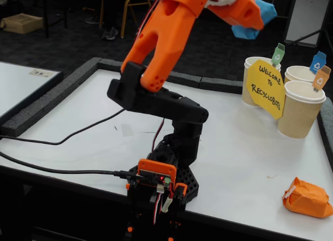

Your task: Sort rubbish by color.

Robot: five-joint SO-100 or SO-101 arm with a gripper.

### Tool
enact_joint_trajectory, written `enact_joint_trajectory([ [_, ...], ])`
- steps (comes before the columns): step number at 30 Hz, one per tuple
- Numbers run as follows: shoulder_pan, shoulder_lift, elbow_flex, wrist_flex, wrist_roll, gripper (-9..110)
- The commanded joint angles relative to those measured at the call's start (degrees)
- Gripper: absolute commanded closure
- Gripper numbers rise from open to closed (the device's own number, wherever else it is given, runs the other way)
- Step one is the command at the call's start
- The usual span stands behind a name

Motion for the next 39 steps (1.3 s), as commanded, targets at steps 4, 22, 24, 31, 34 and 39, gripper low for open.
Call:
enact_joint_trajectory([
  [4, -4.4, 1.3, -6.9, -3.0, 1.1, 101],
  [22, -2.9, -1.2, -4.1, -8.6, 1.1, 101],
  [24, -1.8, -4.1, -4.0, -10.8, 1.1, 101],
  [31, 1.2, -20.1, -8.6, -20.9, 1.4, 101],
  [34, 1.6, -28.5, -14.0, -22.7, 1.5, 101],
  [39, 1.7, -40.4, -21.8, -27.2, 1.5, 101],
])
